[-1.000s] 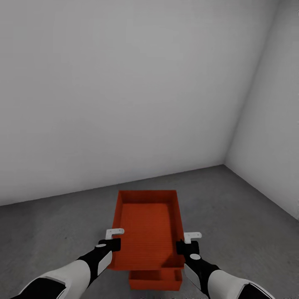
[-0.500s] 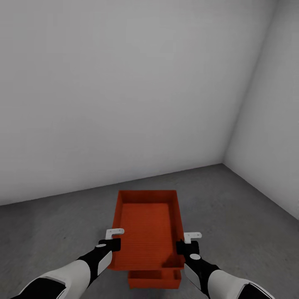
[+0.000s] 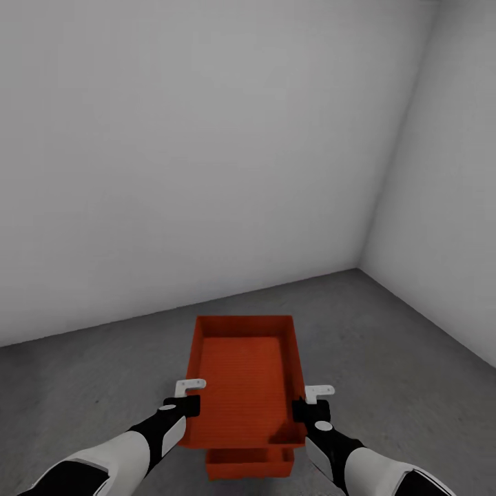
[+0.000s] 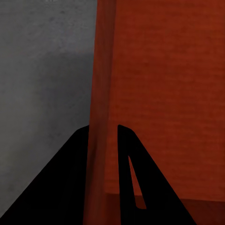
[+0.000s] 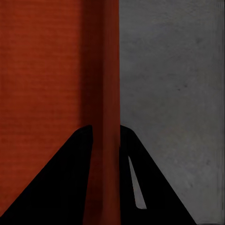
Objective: Move the two storage containers from the living room to the garage. In the garage, place one container on the floor and stack the other container on top of it (either order is fine).
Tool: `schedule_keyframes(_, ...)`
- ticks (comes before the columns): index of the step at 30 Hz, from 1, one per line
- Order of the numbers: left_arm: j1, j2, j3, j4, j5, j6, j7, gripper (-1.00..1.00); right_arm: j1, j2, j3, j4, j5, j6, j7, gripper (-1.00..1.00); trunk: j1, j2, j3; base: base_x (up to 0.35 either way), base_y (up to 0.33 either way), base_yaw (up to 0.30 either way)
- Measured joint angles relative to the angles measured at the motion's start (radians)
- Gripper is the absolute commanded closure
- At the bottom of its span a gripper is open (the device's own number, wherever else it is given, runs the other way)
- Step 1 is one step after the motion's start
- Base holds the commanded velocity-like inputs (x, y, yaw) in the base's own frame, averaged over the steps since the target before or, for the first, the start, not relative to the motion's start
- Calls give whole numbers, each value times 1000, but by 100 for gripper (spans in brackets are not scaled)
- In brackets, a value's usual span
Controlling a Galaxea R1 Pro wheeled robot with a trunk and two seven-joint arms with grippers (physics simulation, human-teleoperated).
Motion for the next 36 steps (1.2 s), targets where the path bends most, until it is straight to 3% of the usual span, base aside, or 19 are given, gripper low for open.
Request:
schedule_keyframes(13,0,0,0,-1,0,1,1,100,0,0,-1,0,-1,0,2,100,0,0,0,0,0,-98)
schedule_keyframes(36,0,-1,0,0,0,0,1,100,0,-1,0,0,-1,0,2,100,0,0,0,0,0,51)
